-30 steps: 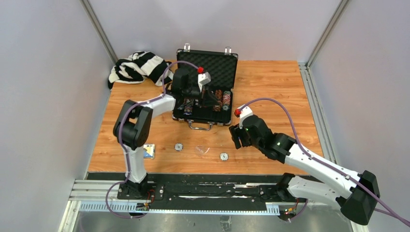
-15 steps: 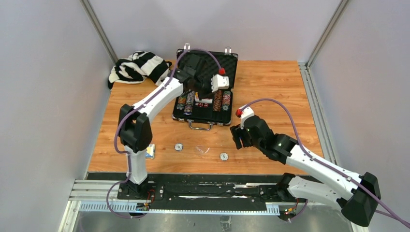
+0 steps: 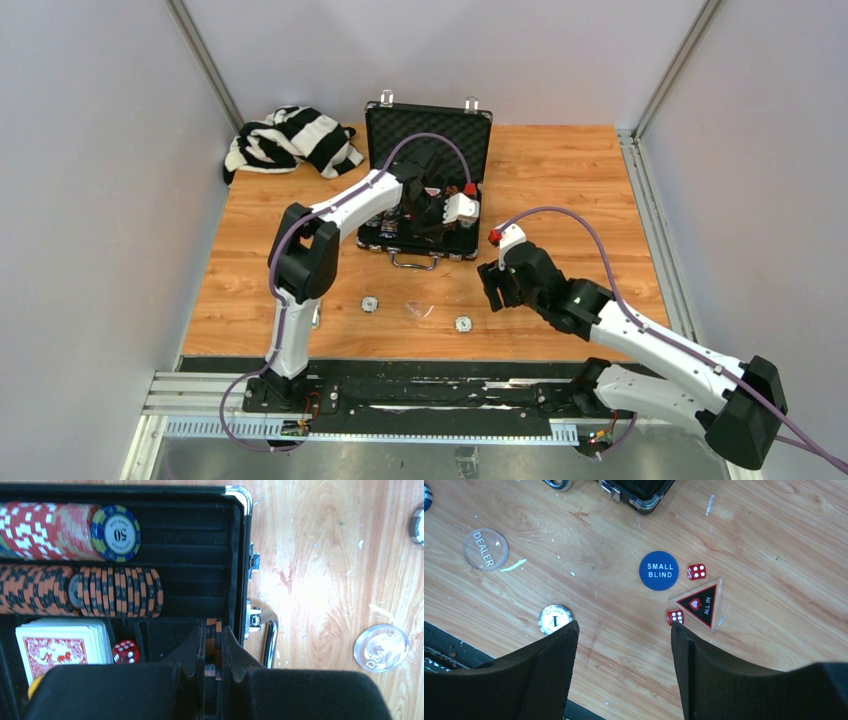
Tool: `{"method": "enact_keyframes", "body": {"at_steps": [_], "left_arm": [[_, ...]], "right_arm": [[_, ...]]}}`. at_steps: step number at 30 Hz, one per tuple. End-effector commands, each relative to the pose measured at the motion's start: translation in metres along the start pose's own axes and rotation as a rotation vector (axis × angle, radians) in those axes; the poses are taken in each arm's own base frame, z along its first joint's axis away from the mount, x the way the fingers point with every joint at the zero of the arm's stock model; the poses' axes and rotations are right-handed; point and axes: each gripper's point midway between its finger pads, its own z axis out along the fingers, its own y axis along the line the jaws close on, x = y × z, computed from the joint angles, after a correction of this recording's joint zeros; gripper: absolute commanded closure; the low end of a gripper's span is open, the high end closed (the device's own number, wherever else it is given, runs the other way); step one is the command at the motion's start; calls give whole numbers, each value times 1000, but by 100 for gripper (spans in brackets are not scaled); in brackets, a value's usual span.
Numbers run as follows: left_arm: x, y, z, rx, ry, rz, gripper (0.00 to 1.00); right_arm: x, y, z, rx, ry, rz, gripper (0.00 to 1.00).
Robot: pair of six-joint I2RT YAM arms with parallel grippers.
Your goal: Pack up texas hold em set
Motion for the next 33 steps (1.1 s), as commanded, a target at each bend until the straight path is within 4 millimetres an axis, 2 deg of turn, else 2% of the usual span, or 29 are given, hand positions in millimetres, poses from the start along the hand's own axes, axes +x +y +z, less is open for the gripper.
{"method": "enact_keyframes", "body": {"at_steps": [1,7,19,26,33], "left_arm": [[-27,0,2,35,-93,65,100],[-36,6,4,36,-121,81,100],[-23,18,29,48,-86,42,100],[-13,37,46,19,-38,-9,100],[-10,56,49,-22,-22,5,100]], "right_arm": [[3,-8,0,29,-4,29,33],[8,-8,1,26,5,27,33],[8,-8,1,19,7,32,32],[10,-9,1,24,10,36,32],[11,-10,2,27,13,38,32]]}}
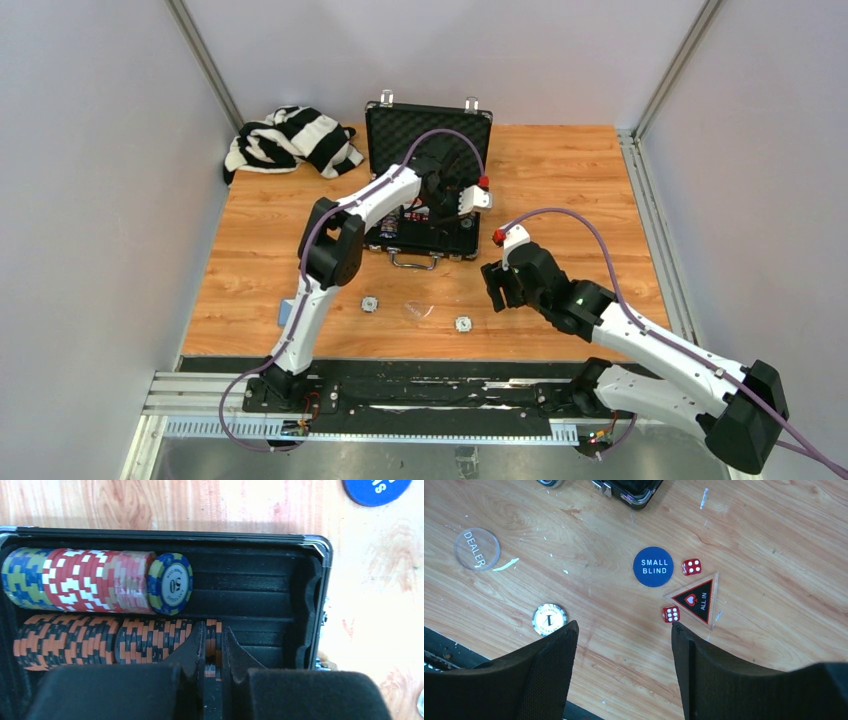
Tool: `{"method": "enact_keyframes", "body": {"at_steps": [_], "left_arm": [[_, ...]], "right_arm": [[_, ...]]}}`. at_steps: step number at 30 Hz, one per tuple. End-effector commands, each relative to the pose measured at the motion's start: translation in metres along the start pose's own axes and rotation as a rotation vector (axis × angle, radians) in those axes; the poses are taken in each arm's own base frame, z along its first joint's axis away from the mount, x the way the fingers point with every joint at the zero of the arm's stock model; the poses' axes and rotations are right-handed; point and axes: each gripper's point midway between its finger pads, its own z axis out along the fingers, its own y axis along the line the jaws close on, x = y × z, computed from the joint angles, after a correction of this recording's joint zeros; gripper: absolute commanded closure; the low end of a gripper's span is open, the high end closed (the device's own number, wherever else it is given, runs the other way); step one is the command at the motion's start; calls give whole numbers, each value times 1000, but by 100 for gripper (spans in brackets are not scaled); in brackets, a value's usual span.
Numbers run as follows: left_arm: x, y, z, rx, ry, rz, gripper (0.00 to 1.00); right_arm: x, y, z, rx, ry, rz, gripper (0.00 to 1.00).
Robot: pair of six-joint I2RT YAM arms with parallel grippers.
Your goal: Pack up texas hold em set
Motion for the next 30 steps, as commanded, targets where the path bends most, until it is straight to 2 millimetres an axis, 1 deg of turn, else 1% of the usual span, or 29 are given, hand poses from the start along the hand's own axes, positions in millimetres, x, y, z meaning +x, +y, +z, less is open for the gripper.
{"method": "enact_keyframes", "body": {"at_steps": [1,6,12,16,17,18,21,24,27,29,30], "left_arm": [[3,17,5,-29,9,5,100],[10,26,1,-33,23,-2,100],[21,27,7,-30,49,-21,100],[25,28,8,-37,62,-38,97],[25,28,8,-40,65,-42,96],[25,29,7,-44,67,-42,92],[25,31,5,-55,73,-40,91],[25,31,5,-54,76,-41,82],[26,31,5,-54,77,-42,81],[26,30,5,-54,78,-42,77],[26,30,5,-53,78,-41,77]], "right_arm": [[5,-4,2,12,11,19,32],[5,-3,3,4,12,17,32],[4,-3,5,0,16,21,32],[5,-3,6,-3,20,21,32],[5,-2,6,-4,19,21,32],[5,-3,6,-4,19,22,32],[5,-3,6,-6,19,22,32],[6,-3,6,-6,19,23,32],[6,-3,6,-6,18,23,32],[6,-3,6,-6,17,24,32],[6,-3,6,-6,17,23,32]]}}
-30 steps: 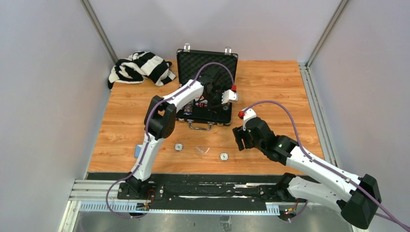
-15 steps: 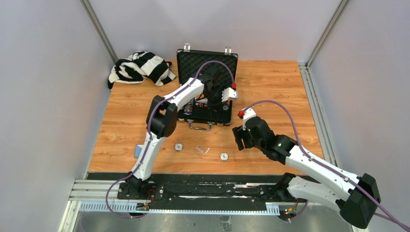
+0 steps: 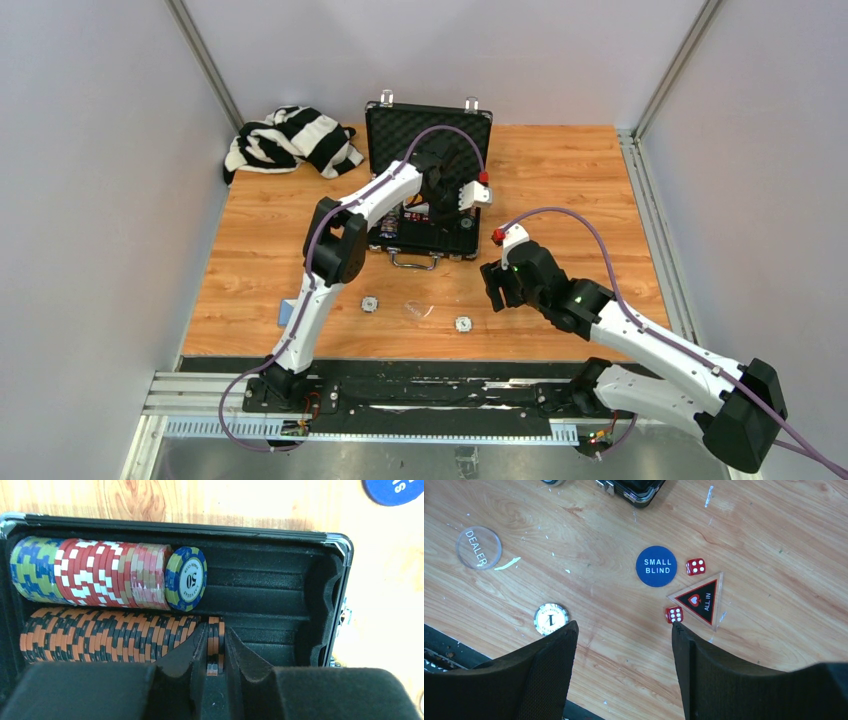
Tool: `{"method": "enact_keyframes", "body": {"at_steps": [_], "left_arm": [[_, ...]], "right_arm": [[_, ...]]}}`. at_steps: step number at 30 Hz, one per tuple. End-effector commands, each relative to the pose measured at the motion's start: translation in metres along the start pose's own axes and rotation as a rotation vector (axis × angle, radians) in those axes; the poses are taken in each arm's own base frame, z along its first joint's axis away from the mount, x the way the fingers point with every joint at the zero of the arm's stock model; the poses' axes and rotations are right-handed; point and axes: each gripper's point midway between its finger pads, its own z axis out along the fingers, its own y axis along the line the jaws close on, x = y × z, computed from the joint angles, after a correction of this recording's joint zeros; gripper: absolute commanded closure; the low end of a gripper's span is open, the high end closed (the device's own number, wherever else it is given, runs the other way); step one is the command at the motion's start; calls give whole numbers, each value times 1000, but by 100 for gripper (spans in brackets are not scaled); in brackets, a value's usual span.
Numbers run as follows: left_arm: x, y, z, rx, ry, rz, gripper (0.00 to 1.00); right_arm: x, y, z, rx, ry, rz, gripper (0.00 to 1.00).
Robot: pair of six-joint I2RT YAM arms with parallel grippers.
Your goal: Pack up texas hold em set
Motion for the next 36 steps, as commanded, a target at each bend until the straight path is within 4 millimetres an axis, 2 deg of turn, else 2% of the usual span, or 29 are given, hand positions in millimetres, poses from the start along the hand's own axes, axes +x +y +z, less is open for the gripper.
{"method": "enact_keyframes", "body": {"at_steps": [1,11,18,29,36], "left_arm": [[20,15,8,-38,53,-8,77],[16,17,-1,-58,53,-2,74],[2,18,-14,-78,26,12,72],[-11,34,-27,-141,16,22,69],[-25,46,-41,-193,0,47,68]], "right_arm": [[4,-5,3,10,4,18,32],[5,-4,2,4,3,20,32],[3,-2,1,-7,-6,21,32],[0,-1,-2,-16,-20,35,31],[2,-1,-1,-19,-16,37,31]]}}
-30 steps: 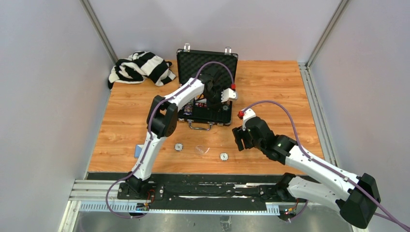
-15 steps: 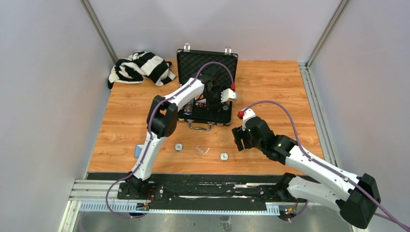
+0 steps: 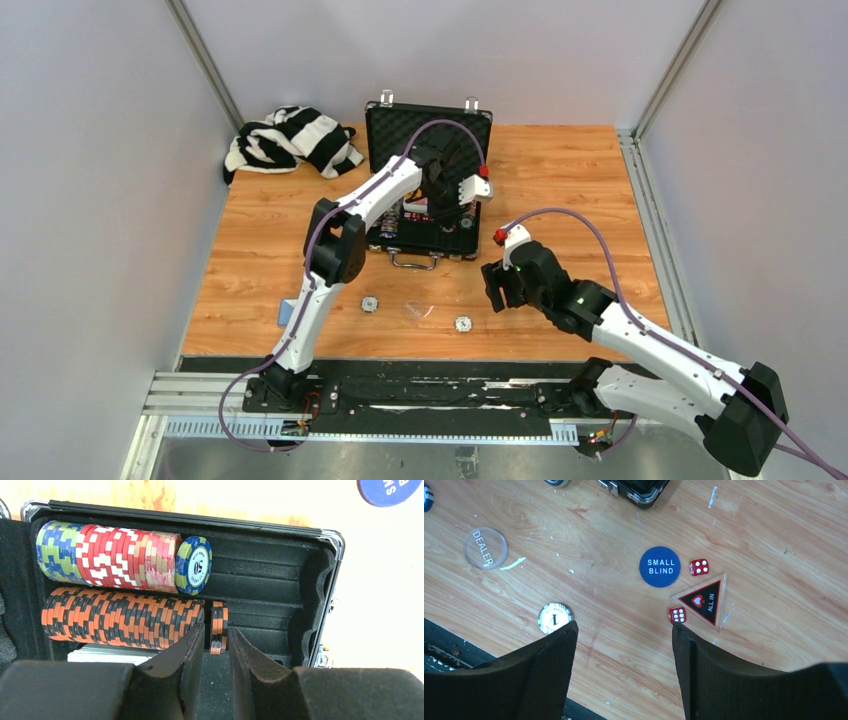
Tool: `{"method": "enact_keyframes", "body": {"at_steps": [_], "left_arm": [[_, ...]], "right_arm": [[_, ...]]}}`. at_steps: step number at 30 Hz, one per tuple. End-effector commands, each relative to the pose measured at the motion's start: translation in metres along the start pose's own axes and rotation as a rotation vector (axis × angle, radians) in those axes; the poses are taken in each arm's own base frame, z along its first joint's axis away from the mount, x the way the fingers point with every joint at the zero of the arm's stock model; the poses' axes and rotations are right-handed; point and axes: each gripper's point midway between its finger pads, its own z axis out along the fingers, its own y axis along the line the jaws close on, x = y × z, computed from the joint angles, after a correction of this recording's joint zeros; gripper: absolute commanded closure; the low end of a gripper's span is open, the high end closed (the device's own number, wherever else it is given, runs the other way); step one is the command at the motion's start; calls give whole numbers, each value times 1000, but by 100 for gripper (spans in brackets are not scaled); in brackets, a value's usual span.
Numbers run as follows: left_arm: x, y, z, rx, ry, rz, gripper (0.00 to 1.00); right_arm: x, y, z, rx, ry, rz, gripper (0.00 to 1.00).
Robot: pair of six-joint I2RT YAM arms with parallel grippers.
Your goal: Pack up texas hold em set
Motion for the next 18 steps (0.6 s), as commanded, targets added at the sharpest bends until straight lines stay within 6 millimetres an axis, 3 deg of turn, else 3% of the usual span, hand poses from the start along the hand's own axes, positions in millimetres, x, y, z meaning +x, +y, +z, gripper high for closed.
{"method": "enact_keyframes", "body": {"at_steps": [1,10,18], "left_arm": [[-25,44,-28,-178,-52,85,68],[-40,50,-57,-229,-91,88,68],[-56,73,-110,-296,-266,-41,70]], "right_arm": [[3,-3,1,2,-3,26,31],[3,1,7,-13,-9,38,31],[-16,3,24,-15,-50,43,35]]}}
